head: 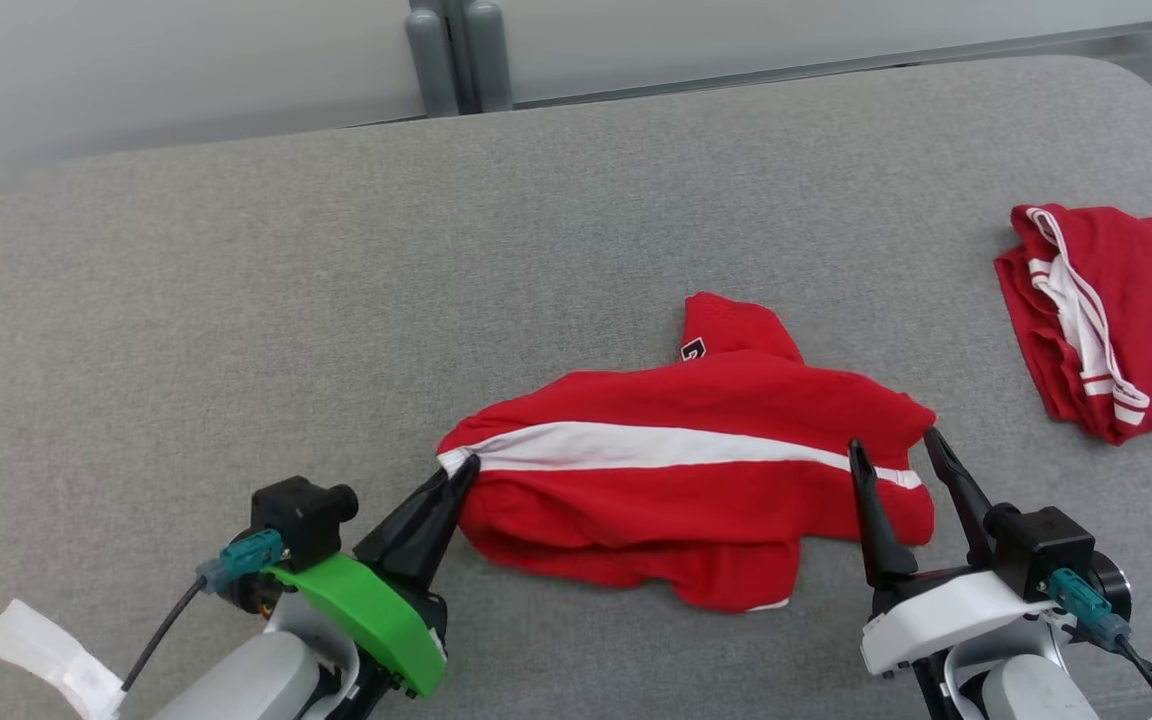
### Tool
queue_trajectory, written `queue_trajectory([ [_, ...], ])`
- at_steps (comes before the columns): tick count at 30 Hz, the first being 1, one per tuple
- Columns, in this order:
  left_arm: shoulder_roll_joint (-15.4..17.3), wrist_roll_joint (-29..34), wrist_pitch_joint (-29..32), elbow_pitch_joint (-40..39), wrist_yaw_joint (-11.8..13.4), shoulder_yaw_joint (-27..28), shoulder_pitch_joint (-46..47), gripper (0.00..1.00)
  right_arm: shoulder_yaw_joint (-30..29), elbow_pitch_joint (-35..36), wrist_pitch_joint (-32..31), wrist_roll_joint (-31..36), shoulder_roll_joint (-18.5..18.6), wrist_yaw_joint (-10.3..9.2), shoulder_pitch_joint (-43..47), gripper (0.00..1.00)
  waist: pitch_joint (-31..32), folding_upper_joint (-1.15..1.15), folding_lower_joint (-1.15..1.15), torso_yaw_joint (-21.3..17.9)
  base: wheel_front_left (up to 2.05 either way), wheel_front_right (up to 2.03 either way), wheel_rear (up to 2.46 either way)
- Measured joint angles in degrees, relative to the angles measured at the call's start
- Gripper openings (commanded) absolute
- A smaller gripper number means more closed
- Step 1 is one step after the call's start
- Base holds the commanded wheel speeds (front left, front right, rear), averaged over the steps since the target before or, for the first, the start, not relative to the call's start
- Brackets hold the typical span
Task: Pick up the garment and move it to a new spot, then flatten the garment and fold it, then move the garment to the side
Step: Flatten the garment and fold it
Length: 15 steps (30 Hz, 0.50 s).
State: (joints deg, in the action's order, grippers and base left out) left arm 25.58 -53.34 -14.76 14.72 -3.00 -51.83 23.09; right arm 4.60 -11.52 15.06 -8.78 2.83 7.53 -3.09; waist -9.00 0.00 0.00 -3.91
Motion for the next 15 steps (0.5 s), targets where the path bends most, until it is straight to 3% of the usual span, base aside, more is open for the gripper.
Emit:
queue_trajectory([
  [7, -1.6, 2.1, -0.2, 5.3, 2.0, 5.3, -1.3, 0.0, 0.6, -0.2, 0.0, 0.4, 0.0, 0.01, 0.0, 1.0, 0.9, 0.0, 0.0, 3.0, 0.0, 0.0, 0.0],
  [8, -2.0, 2.7, -0.2, 5.9, 2.1, 6.0, -1.5, 0.36, 0.7, -0.3, 0.0, 0.4, 0.0, 0.01, 0.0, 1.0, 1.0, 0.0, 0.0, 3.2, 0.0, 0.0, 0.0],
  [9, -2.6, 3.3, -0.2, 6.4, 2.2, 7.3, -1.7, 1.0, 0.8, -0.3, 0.0, 0.4, 0.0, 0.01, 0.0, 1.0, 1.3, 0.0, 0.0, 3.3, 0.0, 0.0, 0.0],
  [15, -5.0, 6.8, -0.3, 6.5, 2.2, 14.9, -5.2, 1.0, 0.2, -0.2, 0.0, 0.8, 0.0, 0.01, 0.0, 1.0, 1.9, 0.0, 0.0, 3.1, 0.0, 0.0, 0.0],
])
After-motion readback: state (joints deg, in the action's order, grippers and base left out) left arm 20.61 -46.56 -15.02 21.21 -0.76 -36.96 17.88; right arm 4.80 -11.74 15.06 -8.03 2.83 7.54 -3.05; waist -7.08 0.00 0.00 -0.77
